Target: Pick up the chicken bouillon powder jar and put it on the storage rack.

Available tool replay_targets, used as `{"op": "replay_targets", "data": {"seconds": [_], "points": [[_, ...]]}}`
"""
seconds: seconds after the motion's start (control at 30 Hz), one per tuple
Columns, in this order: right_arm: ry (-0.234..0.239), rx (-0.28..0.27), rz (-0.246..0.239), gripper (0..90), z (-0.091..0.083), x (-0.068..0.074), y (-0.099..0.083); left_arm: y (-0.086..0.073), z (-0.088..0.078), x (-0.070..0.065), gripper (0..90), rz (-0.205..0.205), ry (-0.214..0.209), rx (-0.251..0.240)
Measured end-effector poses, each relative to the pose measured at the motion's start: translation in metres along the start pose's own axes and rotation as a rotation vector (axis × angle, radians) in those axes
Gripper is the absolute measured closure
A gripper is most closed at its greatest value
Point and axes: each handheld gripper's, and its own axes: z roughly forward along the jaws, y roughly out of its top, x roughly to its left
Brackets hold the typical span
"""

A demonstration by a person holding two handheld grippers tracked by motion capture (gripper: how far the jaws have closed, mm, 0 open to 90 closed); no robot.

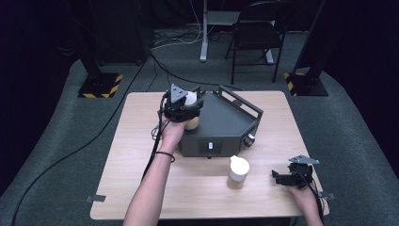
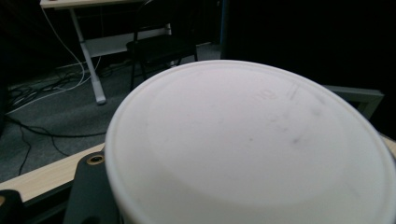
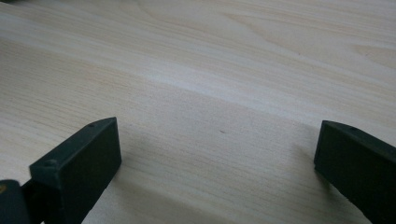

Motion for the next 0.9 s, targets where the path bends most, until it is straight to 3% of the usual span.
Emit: {"op": "replay_targets", "data": {"seconds": [0.23,0.43,0.63,0.73,0.83,0.9], "points": [[0.000,0.000,0.000,0.0,0.000,0.000,0.000,0.002,0.009,0.001,35.5,-0.001,-0.008,0.043],[0.000,0.000,0.000,0.0,0.000,0.000,0.000,0.002,0.010,0.002,35.1,-0.035,-0.002,0.046],[0.000,0.000,0.000,0.0,0.000,0.000,0.000,0.010,0.003,0.004,16.1,-0.044,0.021,0.066],[0.000,0.000,0.000,0.0,0.000,0.000,0.000,0.012,-0.008,0.008,6.4,-0.053,0.011,0.071],[0.000,0.000,0.000,0.0,0.000,0.000,0.000,0.011,-0.023,0.013,2.2,-0.052,0.001,0.056],[0.000,0.000,0.000,0.0,0.000,0.000,0.000,0.011,-0.033,0.014,1.8,-0.030,-0.002,0.060]]}}
